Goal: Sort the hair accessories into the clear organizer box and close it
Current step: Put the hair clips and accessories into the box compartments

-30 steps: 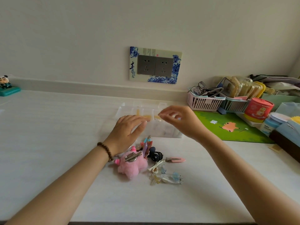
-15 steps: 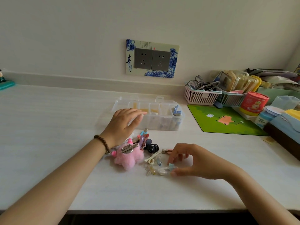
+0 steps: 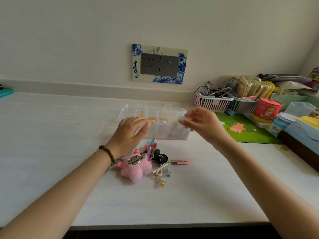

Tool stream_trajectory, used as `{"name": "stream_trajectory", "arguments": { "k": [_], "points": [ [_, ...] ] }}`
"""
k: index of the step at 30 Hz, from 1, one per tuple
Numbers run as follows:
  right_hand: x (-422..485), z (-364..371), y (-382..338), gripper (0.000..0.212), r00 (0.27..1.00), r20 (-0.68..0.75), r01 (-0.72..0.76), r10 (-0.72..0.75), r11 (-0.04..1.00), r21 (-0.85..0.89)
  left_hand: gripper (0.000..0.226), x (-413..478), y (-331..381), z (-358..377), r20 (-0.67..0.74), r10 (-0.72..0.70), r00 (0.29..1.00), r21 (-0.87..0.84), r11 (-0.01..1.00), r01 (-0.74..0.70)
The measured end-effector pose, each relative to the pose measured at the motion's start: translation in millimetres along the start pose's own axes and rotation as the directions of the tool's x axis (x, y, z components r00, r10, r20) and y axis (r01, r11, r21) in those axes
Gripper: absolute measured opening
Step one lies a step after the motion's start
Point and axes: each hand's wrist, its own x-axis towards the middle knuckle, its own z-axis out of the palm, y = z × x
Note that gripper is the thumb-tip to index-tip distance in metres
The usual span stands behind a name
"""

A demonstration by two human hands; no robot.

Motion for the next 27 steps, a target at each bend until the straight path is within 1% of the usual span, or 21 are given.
{"name": "stream_trajectory", "arguments": {
  "k": [2, 4, 6, 8, 10, 11, 13, 16, 17, 18, 19, 22, 24, 25, 27],
  "points": [
    [25.2, 2.9, -2.9, 0.026, 0.997, -0.038, 0.062, -0.066, 0.993, -0.104, 0.068, 0.1, -0.9, -0.1, 0.002, -0.004, 1.000, -0.003, 1.000, 0.004],
    [47.4, 9.4, -4.2, 0.026, 0.991, -0.020, 0.129, -0.135, 0.971, -0.200, 0.067, 0.3, -0.7, -0.6, 0.004, -0.004, 1.000, -0.002, 1.000, 0.004],
    [64.8, 16.7, -3.6, 0.027, 0.987, 0.026, 0.160, -0.159, 0.952, -0.261, 0.065, 0.4, 0.5, -1.1, 0.008, -0.005, 1.000, -0.008, 1.000, 0.005],
    [76.7, 24.0, -2.0, 0.028, 0.980, 0.156, 0.172, -0.123, 0.915, -0.364, 0.065, 0.5, 1.0, -1.2, 0.012, -0.005, 1.000, -0.012, 1.000, 0.005],
    [82.6, 32.4, 2.8, 0.029, 0.947, 0.320, 0.204, -0.042, 0.846, -0.493, 0.066, 0.4, 0.8, -1.1, 0.013, -0.005, 1.000, -0.012, 1.000, 0.005],
    [82.8, 36.2, 5.2, 0.030, 0.936, 0.352, 0.209, -0.011, 0.821, -0.531, 0.067, 0.3, 0.3, -1.1, 0.014, -0.006, 1.000, -0.013, 1.000, 0.006],
    [80.0, 40.6, 8.5, 0.032, 0.949, 0.313, 0.204, -0.034, 0.822, -0.532, 0.068, 0.2, -0.4, -0.7, 0.015, -0.006, 1.000, -0.011, 1.000, 0.006],
    [72.6, 40.3, 9.5, 0.025, 0.975, 0.163, 0.209, -0.147, 0.853, -0.478, 0.068, 0.5, -0.9, -0.3, 0.013, -0.007, 1.000, -0.012, 1.000, 0.007],
    [70.9, 38.8, 10.2, 0.028, 0.979, 0.131, 0.201, -0.156, 0.856, -0.476, 0.068, 0.6, -1.1, -0.1, 0.014, -0.009, 1.000, -0.012, 1.000, 0.009],
    [68.8, 37.4, 11.7, 0.035, 0.979, 0.133, 0.198, -0.152, 0.856, -0.478, 0.068, 0.6, -0.8, 0.0, 0.013, -0.008, 1.000, -0.011, 1.000, 0.008],
    [66.4, 36.9, 13.7, 0.041, 0.975, 0.167, 0.209, -0.144, 0.846, -0.491, 0.069, 0.6, -0.5, 0.2, 0.011, -0.007, 1.000, -0.009, 1.000, 0.007],
    [60.8, 39.0, 20.3, 0.051, 0.951, 0.291, 0.267, -0.108, 0.763, -0.589, 0.068, 0.5, 0.8, 0.0, 0.010, -0.003, 1.000, -0.005, 1.000, 0.003],
    [58.0, 39.1, 19.7, 0.051, 0.941, 0.330, 0.274, -0.070, 0.730, -0.626, 0.067, 0.0, 1.1, -0.4, 0.011, 0.001, 1.000, 0.001, 1.000, -0.001],
    [56.8, 38.4, 19.2, 0.050, 0.939, 0.334, 0.285, -0.081, 0.726, -0.626, 0.067, -0.3, 1.2, -0.6, 0.012, 0.002, 1.000, 0.005, 1.000, -0.002],
    [50.8, 35.0, 13.7, 0.044, 0.945, 0.278, 0.307, -0.172, 0.760, -0.573, 0.067, -0.8, 2.0, -0.6, 0.013, -0.003, 1.000, 0.000, 1.000, 0.003]
  ]
}}
